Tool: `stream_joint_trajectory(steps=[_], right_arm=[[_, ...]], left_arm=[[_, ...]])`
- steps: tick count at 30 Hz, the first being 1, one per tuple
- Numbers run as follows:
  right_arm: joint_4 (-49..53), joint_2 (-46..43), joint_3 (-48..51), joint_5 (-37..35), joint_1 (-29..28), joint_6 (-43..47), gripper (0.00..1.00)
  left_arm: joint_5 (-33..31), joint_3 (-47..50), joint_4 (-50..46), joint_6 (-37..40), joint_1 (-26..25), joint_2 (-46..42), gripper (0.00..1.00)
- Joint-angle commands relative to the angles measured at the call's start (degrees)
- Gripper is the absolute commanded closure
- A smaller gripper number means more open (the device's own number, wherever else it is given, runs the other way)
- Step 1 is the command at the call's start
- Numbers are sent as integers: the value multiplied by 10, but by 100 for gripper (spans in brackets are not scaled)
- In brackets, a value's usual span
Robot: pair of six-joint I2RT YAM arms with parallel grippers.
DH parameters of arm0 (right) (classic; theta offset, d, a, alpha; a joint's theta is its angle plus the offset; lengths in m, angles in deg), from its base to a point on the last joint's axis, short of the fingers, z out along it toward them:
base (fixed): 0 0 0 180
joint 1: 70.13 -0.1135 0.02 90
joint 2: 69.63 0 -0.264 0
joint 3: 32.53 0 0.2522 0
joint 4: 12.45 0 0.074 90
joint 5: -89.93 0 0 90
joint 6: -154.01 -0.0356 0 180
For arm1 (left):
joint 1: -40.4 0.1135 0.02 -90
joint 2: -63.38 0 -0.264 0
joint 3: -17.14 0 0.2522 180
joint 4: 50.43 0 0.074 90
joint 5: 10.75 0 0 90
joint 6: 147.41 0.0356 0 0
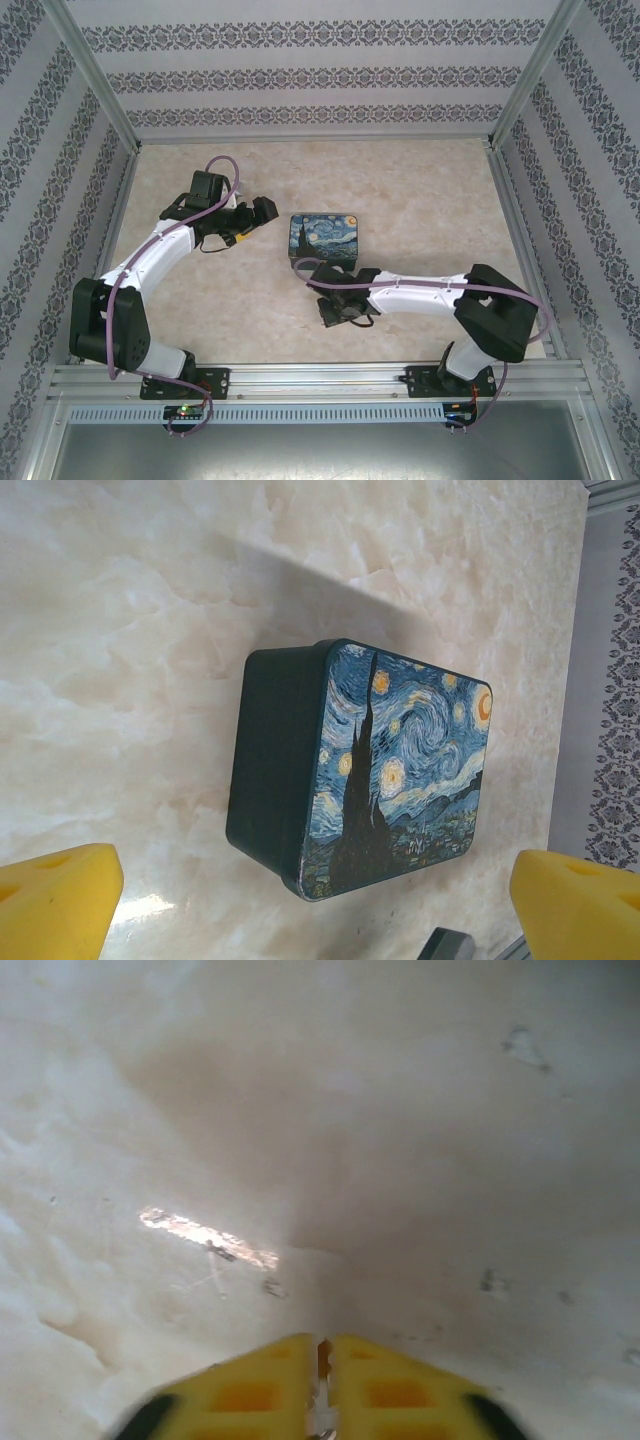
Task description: Unlock the padlock with the key
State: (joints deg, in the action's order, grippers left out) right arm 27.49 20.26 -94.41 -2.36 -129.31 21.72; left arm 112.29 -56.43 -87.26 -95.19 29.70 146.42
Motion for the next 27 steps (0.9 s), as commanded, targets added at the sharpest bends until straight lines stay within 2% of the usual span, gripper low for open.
stream_joint_trajectory(steps=[1, 6, 11, 27], right_arm=[[7, -26, 14, -22, 2, -18, 59], [5, -66, 22, -17, 3, 17, 55], [17, -63, 8, 12, 3, 68, 53], [-16, -81, 76, 61, -16, -2, 52]], left_arm=[[9, -7, 16, -4, 7, 5, 0], [9, -8, 15, -4, 7, 5, 1], [7, -8, 12, -2, 7, 4, 0], [7, -13, 11, -1, 7, 9, 0]])
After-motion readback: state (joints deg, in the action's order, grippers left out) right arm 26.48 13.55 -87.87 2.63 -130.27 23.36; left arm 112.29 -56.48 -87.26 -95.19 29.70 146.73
